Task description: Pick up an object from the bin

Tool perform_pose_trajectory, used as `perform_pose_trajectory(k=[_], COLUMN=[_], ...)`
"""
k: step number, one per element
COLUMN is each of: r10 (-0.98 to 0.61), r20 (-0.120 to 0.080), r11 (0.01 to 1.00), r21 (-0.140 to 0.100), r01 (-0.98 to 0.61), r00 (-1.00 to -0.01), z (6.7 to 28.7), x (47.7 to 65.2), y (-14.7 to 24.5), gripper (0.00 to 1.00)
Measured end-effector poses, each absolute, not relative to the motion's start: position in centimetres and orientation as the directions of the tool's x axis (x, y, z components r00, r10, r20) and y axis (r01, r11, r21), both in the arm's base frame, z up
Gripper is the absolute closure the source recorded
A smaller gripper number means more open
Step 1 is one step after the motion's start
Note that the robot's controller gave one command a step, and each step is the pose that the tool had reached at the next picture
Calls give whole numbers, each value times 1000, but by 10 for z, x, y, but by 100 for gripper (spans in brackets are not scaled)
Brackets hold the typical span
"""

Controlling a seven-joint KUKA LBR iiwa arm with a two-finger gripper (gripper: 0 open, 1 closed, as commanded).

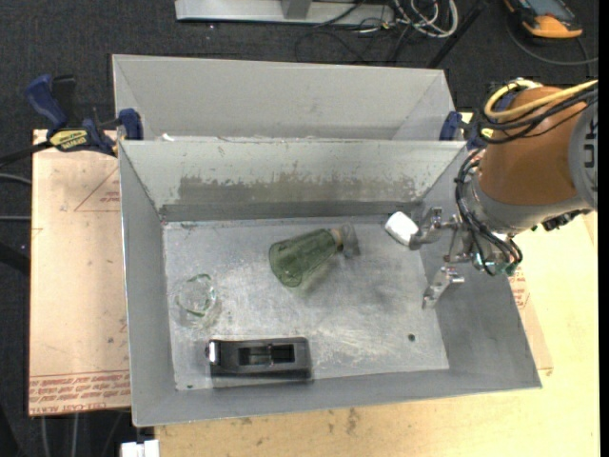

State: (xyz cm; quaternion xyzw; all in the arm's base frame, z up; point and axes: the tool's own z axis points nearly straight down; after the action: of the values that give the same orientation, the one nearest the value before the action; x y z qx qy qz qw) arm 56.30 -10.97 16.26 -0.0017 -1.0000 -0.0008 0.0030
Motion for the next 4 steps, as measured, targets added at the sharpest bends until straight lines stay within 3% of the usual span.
perform_pose_trajectory(k=[2,3,4], r10=[1,83,63], r20=[-2,-2,-4], r11=[1000,997,998], r21=[0,1,-2], r01=[1,83,63], r00=[-1000,-997,-998], z=[167,186,174], x=[565,578,591], y=[-109,-122,-79], gripper=[0,0,0])
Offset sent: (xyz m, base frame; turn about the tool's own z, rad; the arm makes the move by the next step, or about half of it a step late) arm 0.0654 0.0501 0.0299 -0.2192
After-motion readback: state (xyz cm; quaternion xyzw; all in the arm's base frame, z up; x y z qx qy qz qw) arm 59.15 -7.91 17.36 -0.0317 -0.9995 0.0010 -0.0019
